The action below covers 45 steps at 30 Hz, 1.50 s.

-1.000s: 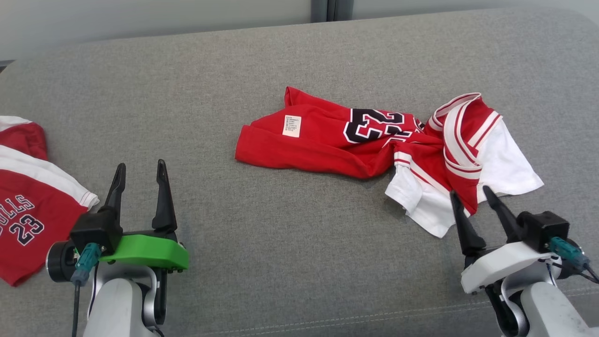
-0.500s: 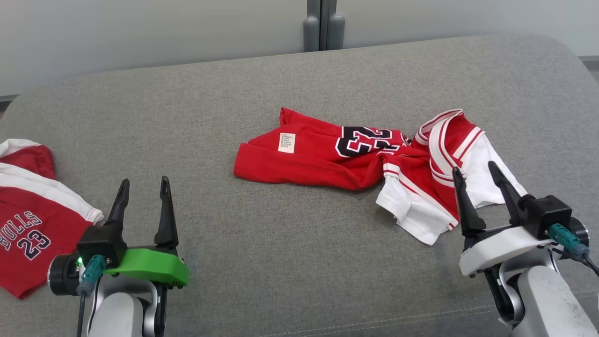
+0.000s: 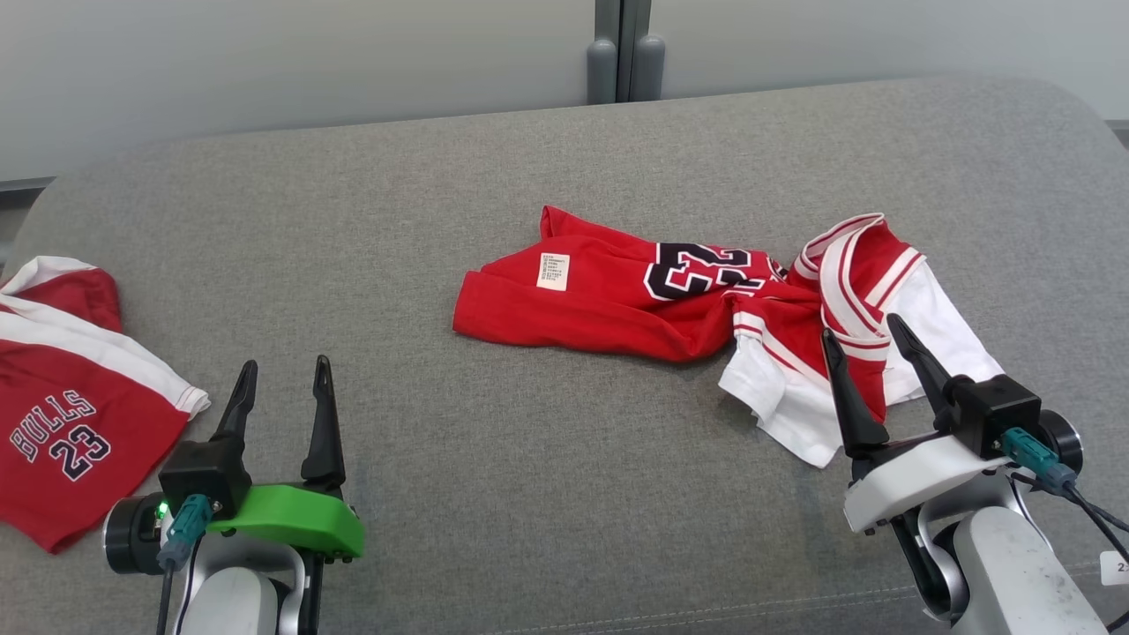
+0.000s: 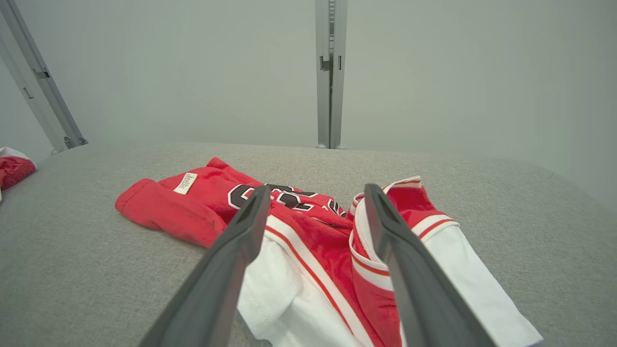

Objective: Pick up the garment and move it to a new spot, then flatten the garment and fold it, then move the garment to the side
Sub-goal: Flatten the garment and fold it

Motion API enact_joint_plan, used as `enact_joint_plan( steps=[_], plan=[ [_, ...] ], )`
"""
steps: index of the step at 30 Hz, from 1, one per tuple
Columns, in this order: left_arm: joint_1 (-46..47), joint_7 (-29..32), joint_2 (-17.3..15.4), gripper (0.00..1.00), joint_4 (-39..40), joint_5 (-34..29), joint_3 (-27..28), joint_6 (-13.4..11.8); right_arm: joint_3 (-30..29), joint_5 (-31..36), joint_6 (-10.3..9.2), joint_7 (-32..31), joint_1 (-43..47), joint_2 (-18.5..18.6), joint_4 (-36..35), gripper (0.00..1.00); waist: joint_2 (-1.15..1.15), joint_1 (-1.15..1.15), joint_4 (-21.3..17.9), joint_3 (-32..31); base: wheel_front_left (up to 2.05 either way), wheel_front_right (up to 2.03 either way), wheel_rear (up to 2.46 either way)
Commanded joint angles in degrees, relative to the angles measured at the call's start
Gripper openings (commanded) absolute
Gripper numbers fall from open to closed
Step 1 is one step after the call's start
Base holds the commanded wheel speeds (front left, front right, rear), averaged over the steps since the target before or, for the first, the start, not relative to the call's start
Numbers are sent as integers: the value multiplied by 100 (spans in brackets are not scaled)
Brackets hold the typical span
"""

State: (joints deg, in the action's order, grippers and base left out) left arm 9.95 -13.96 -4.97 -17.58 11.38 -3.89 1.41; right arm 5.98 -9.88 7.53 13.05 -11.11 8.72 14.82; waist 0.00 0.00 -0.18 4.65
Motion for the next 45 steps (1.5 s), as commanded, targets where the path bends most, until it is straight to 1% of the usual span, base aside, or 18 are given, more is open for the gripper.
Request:
enact_joint_plan(
  steps=[1, 10, 14, 18, 23, 28, 33, 34, 37, 41, 44, 45],
  plan=[
    [3, -3, -44, 100, -12, 21, -10, -28, -11, -11, -8, 17, 16, 7, -20, 100, 0, 0, 12, -2, 0, 0, 0],
    [85, 63, -70, 100, -67, 67, -54, -55, 0, -106, -8, 65, 40, -70, -41, 100, 0, 0, -17, -42, 0, 0, 0],
    [267, 269, -65, 100, -83, 37, -205, 40, 76, -126, -8, 63, -16, -119, -85, 100, 0, 0, -110, 1, 0, 0, 0],
    [648, 803, -105, 100, -267, 43, -460, 244, 191, -147, -8, 71, -121, -149, -174, 100, 0, 0, -300, 125, 0, 0, 0],
    [1216, 1739, -147, 100, -780, 252, -725, 460, 308, -174, -8, 91, -192, -208, -289, 100, 0, 0, -683, 364, 0, 0, 0],
    [1817, 2454, -275, 100, -1320, 602, -780, 553, 474, -254, -8, 137, -319, -287, -308, 100, 0, 0, -1130, 710, 0, 0, 0],
    [2349, 2883, -445, 100, -1829, 943, -775, 597, 535, -307, -8, 194, -460, -355, -260, 100, 0, 0, -1436, 1029, 0, 0, 0],
    [2518, 2973, -539, 100, -2009, 1033, -773, 607, 546, -331, -8, 212, -493, -368, -225, 100, 0, 0, -1533, 1115, 0, 0, 0],
    [2715, 3011, -659, 100, -2224, 1153, -774, 604, 525, -362, -8, 216, -535, -404, -177, 100, 0, 0, -1610, 1207, 0, 0, 0],
    [2833, 2929, -708, 100, -2411, 1290, -786, 608, 484, -362, -8, 224, -537, -431, -213, 100, 0, 0, -1623, 1249, 0, 0, 0],
    [2878, 2865, -758, 100, -2463, 1266, -837, 610, 454, -348, -8, 225, -539, -439, -230, 100, 0, 0, -1608, 1253, 0, 0, 0],
    [2879, 2827, -754, 94, -2479, 1283, -857, 607, 447, -347, -8, 225, -536, -445, -223, 100, 0, 0, -1597, 1251, 0, 0, 0]
  ],
)
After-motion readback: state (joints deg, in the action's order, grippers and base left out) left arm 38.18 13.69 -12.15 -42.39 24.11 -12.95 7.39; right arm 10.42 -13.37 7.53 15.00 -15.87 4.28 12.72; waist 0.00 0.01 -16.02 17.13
